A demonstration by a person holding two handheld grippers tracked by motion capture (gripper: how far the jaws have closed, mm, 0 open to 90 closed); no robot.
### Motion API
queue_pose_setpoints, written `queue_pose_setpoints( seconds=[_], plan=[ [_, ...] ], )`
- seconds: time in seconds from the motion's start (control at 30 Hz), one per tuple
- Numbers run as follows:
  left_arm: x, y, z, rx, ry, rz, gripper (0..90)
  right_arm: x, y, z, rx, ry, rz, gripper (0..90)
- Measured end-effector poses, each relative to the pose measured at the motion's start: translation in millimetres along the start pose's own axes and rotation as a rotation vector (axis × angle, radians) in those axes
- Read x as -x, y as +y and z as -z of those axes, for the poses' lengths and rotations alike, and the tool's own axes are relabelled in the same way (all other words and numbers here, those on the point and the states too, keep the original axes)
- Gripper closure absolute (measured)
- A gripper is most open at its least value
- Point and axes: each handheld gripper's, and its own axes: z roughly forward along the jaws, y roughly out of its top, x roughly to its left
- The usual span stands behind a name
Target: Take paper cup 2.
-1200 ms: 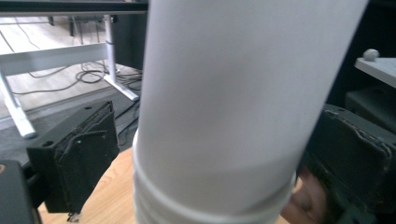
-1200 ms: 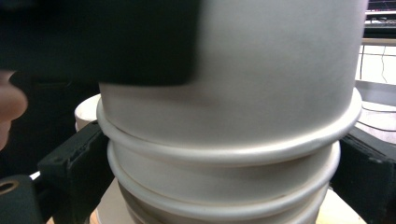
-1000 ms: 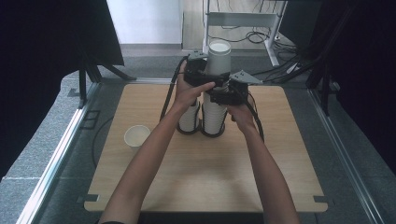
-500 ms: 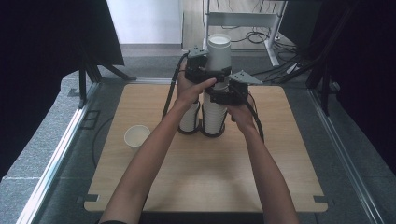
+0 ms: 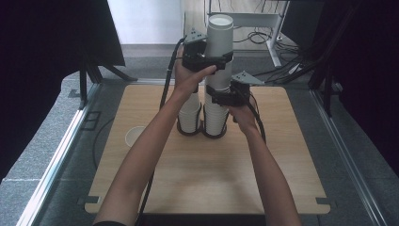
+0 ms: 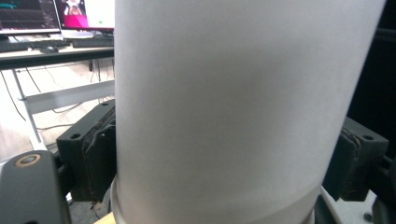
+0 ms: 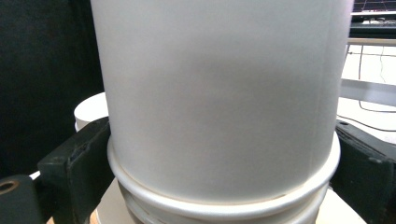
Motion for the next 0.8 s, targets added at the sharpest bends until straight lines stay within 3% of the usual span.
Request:
queue_pose_setpoints(
  seconds=[0.37,0.47,0.8],
  plan=[
    [-5.0,16.0,25.9,0.077,0.012,0.017,13.0,1.5,0.4,-1.0,-0.004,-0.001,-0.015,3.4],
    [-5.7,16.2,38.2,0.081,0.01,-0.005,13.0,1.6,0.3,-1.2,-0.002,-0.001,-0.013,3.4],
    [0.2,-10.8,66.3,0.051,-0.022,-0.032,13.0,1.7,1.1,-1.1,-0.01,0.0,-0.006,3.3]
  ],
)
